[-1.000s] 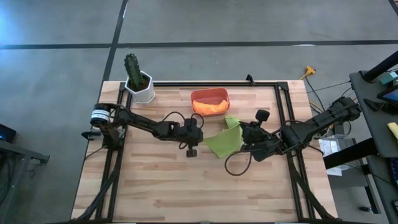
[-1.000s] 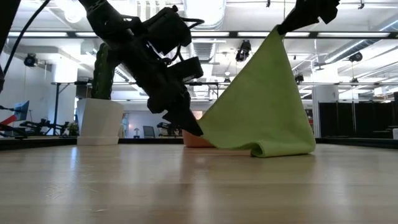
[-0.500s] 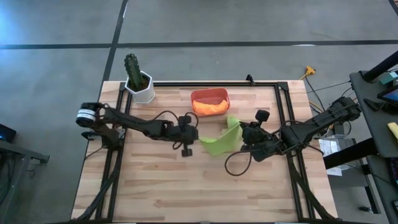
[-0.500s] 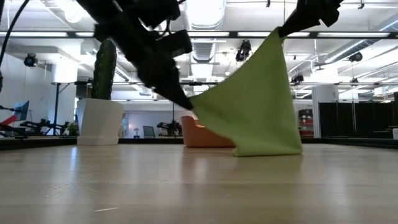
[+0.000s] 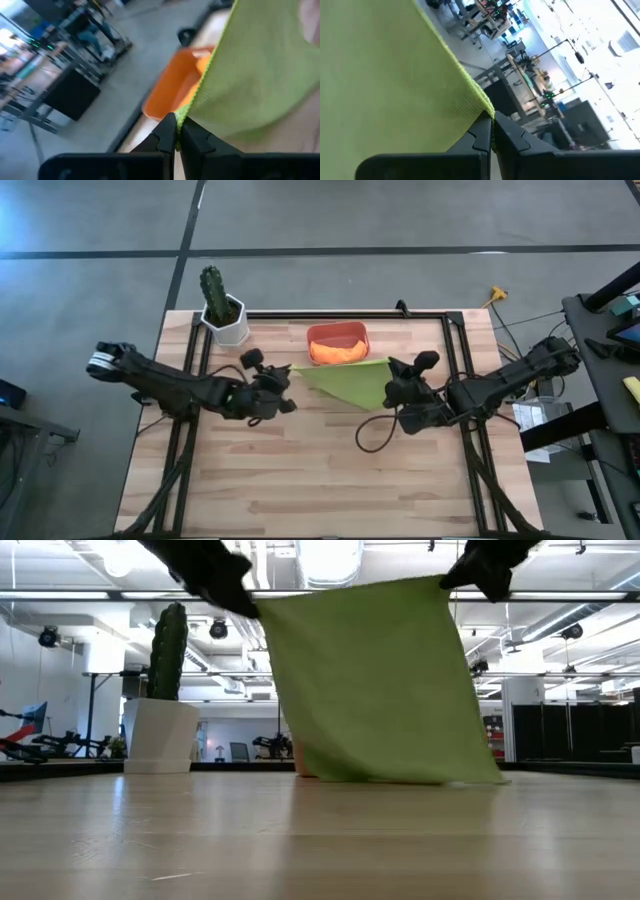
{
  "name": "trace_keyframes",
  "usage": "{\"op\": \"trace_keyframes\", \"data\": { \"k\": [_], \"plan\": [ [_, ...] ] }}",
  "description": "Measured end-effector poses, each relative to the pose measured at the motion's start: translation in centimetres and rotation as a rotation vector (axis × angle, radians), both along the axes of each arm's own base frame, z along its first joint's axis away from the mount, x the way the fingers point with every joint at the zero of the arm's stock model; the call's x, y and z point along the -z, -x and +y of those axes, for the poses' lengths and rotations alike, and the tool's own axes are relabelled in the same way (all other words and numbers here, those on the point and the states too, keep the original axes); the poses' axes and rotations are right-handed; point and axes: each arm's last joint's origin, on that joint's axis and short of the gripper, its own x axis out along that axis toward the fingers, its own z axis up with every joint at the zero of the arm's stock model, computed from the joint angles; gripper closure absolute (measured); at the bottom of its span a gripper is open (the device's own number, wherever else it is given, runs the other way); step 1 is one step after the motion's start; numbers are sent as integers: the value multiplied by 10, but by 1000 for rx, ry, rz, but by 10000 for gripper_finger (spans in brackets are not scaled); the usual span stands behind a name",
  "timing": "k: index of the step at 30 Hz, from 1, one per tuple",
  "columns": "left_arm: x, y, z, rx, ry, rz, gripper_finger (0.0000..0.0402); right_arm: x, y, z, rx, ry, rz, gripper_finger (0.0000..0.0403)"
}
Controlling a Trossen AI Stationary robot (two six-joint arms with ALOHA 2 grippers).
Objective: Roll microfiber towels into tight, uniform cylinder then place into a basket
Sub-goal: Fold the green microfiber cloth
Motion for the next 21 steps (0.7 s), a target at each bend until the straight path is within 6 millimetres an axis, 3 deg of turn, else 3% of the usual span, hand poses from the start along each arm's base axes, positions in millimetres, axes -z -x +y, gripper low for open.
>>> {"op": "trace_keyframes", "data": {
  "k": [4, 13, 17, 21],
  "plan": [
    [-25, 8, -1, -16, -54, -54, 402, -15, -3, 0, -15, 27, 27, 394],
    [-73, 14, -2, -17, -140, -73, 402, -71, -1, -1, -84, -2, -5, 394],
    [-64, 18, -22, 123, -7, -96, 402, -67, 7, 8, -250, -273, -1, 394],
    [-34, 23, -48, 255, 208, -34, 402, -44, 20, 17, -298, -602, 114, 394]
  ]
}}
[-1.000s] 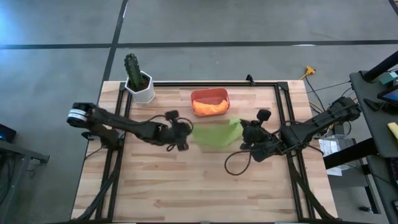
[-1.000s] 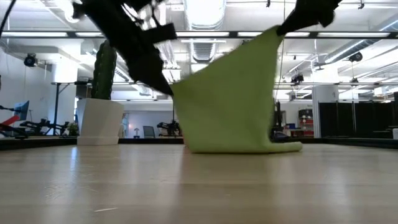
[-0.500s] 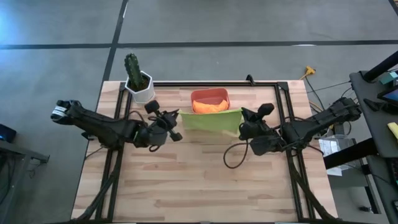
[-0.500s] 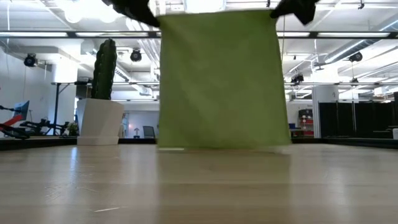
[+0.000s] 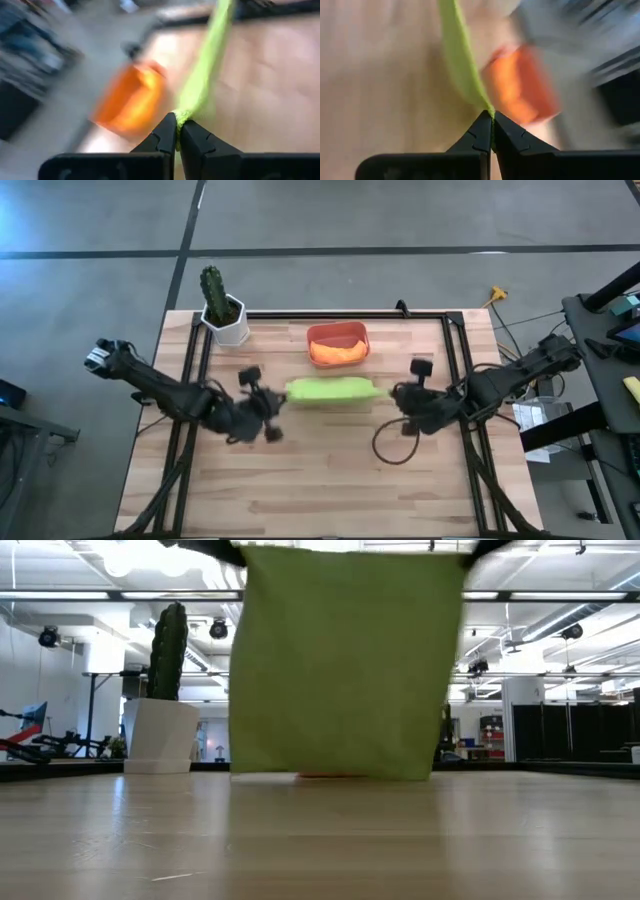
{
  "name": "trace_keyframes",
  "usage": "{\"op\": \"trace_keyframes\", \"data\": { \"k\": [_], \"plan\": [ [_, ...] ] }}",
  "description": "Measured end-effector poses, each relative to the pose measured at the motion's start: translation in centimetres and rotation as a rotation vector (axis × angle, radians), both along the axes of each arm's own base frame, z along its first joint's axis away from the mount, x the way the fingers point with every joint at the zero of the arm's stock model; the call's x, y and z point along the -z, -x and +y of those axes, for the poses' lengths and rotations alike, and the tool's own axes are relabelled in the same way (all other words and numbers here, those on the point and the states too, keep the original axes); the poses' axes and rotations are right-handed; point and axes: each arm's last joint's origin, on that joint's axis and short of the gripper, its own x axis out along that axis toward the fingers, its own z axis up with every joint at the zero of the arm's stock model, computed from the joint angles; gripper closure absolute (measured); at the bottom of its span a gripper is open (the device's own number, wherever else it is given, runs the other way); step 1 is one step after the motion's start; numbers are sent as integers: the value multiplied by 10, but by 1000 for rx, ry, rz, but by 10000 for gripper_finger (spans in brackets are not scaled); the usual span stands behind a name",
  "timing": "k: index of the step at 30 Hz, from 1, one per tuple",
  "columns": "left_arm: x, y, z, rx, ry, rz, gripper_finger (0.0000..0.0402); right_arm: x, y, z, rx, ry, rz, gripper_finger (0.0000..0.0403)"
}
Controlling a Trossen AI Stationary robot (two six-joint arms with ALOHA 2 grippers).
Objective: Roll microfiber towels into tight, uniform cylinder then place into a basket
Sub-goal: Fold the green microfiber cloth
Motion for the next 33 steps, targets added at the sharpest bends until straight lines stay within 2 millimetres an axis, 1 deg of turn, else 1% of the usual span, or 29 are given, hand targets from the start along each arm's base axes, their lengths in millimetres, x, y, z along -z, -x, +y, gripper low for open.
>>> {"op": "trace_keyframes", "data": {
  "k": [3, 7, 9, 12, 14, 16, 18, 21, 26, 29, 31, 33],
  "plan": [
    [24, 1, -26, 100, 181, 66, 402, 24, 9, 13, -35, -185, 104, 394],
    [57, 0, -66, 189, 370, 166, 401, 54, 17, 37, -148, -353, 171, 394],
    [76, 1, -86, 211, 432, 230, 401, 70, 20, 51, -231, -428, 184, 394],
    [100, -2, -114, 230, 506, 278, 401, 89, 20, 74, -361, -535, 154, 394],
    [113, -6, -127, 246, 541, 293, 401, 102, 20, 88, -428, -586, 136, 394],
    [122, -12, -137, 271, 566, 302, 401, 115, 19, 97, -461, -606, 149, 394],
    [125, -16, -143, 288, 584, 290, 401, 125, 17, 103, -439, -609, 183, 394],
    [119, -24, -146, 314, 561, 258, 401, 143, 14, 108, -374, -614, 256, 394],
    [104, -34, -150, 448, 388, 135, 401, 163, 12, 114, -343, -655, 376, 394],
    [95, -43, -151, 514, 343, 52, 398, 166, 12, 115, -317, -667, 387, 394],
    [96, -49, -149, 531, 344, 43, 385, 164, 13, 116, -311, -655, 361, 394],
    [102, -56, -144, 522, 342, 61, 365, 159, 14, 115, -302, -630, 312, 394]
  ]
}}
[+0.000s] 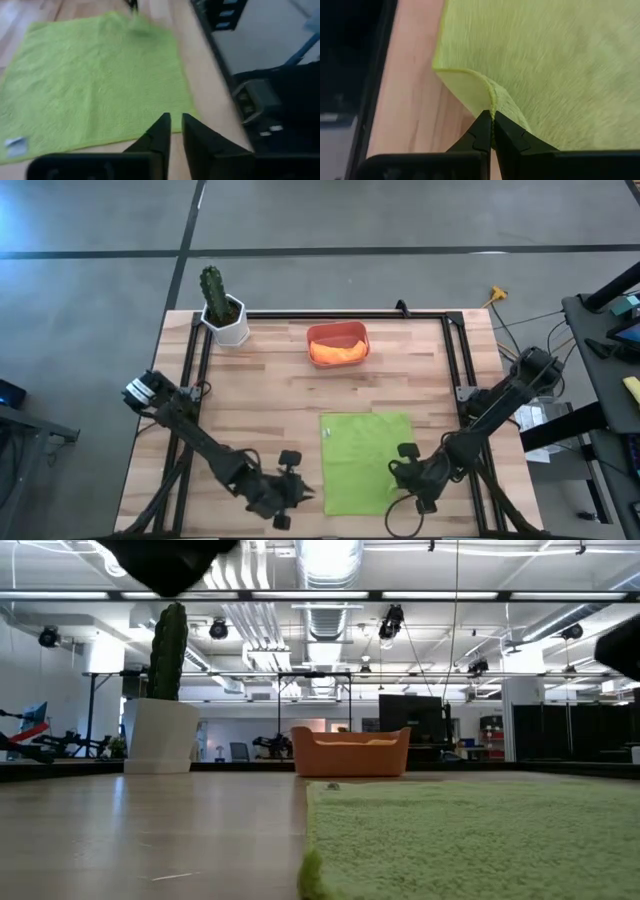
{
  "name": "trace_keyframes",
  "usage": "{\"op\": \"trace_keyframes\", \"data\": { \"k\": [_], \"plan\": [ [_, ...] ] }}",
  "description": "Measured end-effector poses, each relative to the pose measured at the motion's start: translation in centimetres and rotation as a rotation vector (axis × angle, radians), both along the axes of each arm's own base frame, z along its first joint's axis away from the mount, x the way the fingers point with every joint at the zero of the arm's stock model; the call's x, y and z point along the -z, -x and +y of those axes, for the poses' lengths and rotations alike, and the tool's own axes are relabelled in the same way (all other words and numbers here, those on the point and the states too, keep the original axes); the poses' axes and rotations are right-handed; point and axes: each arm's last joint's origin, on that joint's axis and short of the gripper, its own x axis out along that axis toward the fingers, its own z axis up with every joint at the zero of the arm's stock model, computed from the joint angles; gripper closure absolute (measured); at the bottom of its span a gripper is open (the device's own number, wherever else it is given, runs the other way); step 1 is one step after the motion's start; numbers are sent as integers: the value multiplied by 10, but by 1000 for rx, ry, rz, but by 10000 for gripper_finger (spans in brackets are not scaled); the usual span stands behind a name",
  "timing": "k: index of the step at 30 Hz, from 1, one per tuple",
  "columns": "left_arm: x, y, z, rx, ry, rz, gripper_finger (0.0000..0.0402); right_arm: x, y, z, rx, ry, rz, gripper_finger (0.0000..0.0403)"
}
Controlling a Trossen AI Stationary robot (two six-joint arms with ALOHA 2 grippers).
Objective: Roll microfiber towels into tight, uniform cylinder then place into a basket
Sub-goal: Fold the green microfiber cloth
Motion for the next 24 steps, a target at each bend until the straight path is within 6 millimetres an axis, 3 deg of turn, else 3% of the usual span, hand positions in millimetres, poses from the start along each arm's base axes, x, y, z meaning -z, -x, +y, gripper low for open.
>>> {"op": "trace_keyframes", "data": {
  "k": [6, 12, 17, 24],
  "plan": [
    [16, -17, 14, -25, -54, 24, 295, -28, 6, -9, 75, 55, -138, 394],
    [31, -31, 14, 76, 20, 38, 242, -42, 17, -23, 153, 85, -142, 394],
    [40, -37, 14, 122, 56, 62, 214, -49, 24, -38, 308, 205, -219, 394],
    [46, -40, 14, 121, 56, 65, 195, -52, 25, -40, 320, 207, -235, 394]
  ]
}}
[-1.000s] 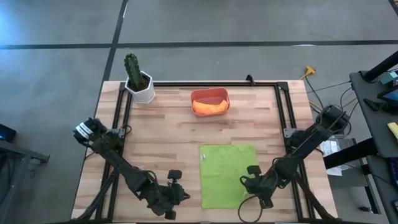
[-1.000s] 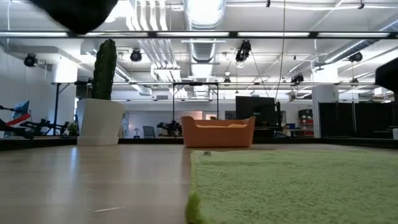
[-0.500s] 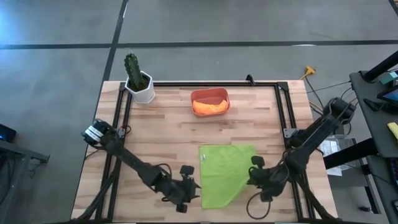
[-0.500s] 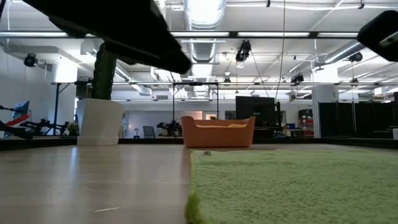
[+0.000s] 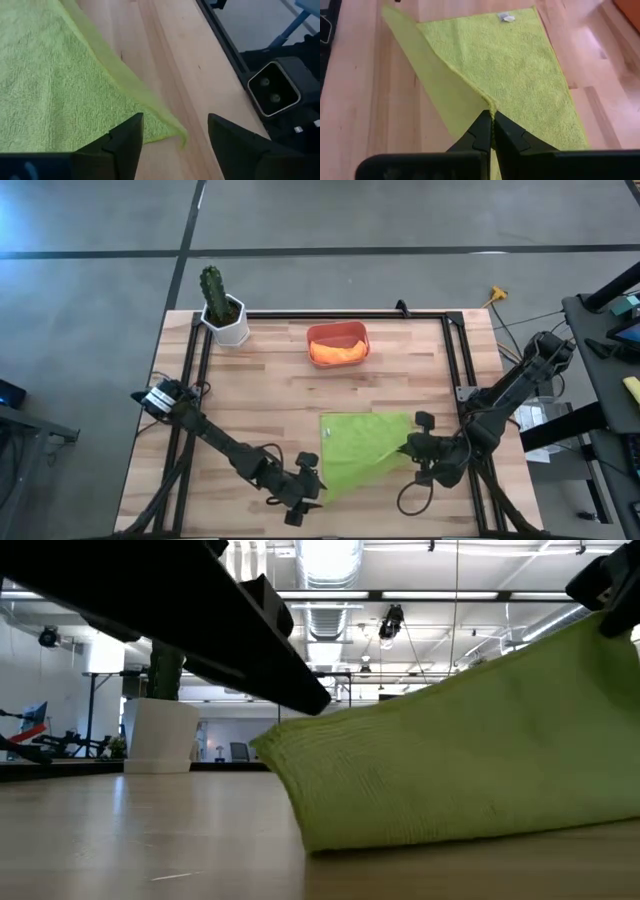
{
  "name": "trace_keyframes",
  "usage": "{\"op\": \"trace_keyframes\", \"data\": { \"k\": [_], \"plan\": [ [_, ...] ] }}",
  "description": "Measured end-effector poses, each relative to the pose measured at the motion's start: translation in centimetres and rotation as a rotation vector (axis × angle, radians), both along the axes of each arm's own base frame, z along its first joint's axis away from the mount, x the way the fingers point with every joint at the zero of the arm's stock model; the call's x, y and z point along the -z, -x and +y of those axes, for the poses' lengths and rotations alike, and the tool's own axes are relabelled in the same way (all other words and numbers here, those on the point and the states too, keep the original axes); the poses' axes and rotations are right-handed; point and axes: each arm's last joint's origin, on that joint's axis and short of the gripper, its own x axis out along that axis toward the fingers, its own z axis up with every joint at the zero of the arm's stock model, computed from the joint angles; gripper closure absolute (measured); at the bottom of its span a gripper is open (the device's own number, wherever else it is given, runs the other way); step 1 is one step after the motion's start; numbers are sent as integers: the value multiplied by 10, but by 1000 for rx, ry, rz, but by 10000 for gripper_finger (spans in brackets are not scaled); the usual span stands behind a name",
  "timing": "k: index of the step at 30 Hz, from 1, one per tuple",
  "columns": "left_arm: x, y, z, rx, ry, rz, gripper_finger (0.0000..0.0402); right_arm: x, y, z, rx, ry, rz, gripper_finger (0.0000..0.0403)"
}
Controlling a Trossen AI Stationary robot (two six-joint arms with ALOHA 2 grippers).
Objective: Roll microfiber towels into tight, uniform cylinder then place into a basket
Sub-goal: Fold the green microfiber cloth
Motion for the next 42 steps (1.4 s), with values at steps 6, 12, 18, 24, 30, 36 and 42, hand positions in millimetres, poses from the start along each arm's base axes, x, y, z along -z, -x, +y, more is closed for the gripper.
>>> {"op": "trace_keyframes", "data": {
  "k": [6, 12, 18, 24, 30, 36, 42],
  "plan": [
    [0, -5, 7, -35, 19, 5, 185, 1, 0, 0, -6, -1, 8, 394],
    [0, -10, 14, -107, 144, 40, 184, 1, 1, 1, -9, -2, 13, 394],
    [-7, -14, 12, -104, 342, 50, 184, 1, 1, 1, -12, 3, 15, 394],
    [0, -14, 13, -173, 401, 118, 184, 1, 1, 0, -22, 15, 21, 394],
    [19, -24, 6, -175, 375, 146, 184, 2, 2, 0, -35, 33, 31, 394],
    [29, -39, -4, -91, 381, 212, 184, 2, 2, -1, -36, 36, 35, 394],
    [25, -38, -2, -64, 351, 246, 184, 2, 2, -1, -37, 35, 36, 394]
  ]
}}
